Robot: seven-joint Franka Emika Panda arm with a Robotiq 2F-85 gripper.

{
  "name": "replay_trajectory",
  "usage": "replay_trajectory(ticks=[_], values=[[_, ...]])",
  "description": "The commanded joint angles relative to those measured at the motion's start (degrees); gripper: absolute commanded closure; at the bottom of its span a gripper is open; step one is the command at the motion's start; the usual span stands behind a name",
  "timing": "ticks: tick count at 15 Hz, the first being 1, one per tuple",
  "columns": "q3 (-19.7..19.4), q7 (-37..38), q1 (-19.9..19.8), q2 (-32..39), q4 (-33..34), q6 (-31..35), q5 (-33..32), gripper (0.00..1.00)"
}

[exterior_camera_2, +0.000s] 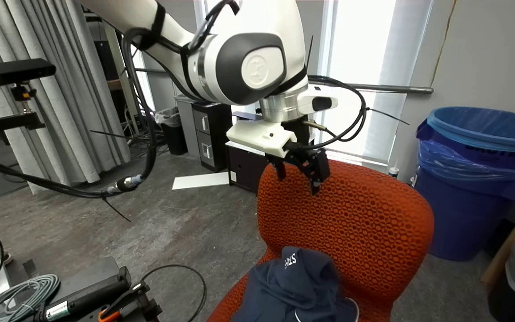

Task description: Take the shirt from the seat and put it on the back of the chair

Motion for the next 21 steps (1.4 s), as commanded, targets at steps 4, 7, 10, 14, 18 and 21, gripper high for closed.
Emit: replay_trajectory(ticks=[4,7,10,14,18,21], values=[[-1.3,6.3,0.8,12.1,7.2,-0.3,-5.2,0.00],[-2.0,7.8,1.3,13.9,8.1,-1.1,-6.5,0.00],[-1.6,5.7,0.8,13.5,6.6,-0.1,-4.7,0.00],[-1.7,5.7,0.9,13.6,6.9,-0.1,-4.7,0.00],[-1.7,5.7,0.9,13.6,6.9,-0.1,-4.7,0.00],[-1.3,6.4,1.1,16.3,8.3,-0.2,-3.8,0.00]])
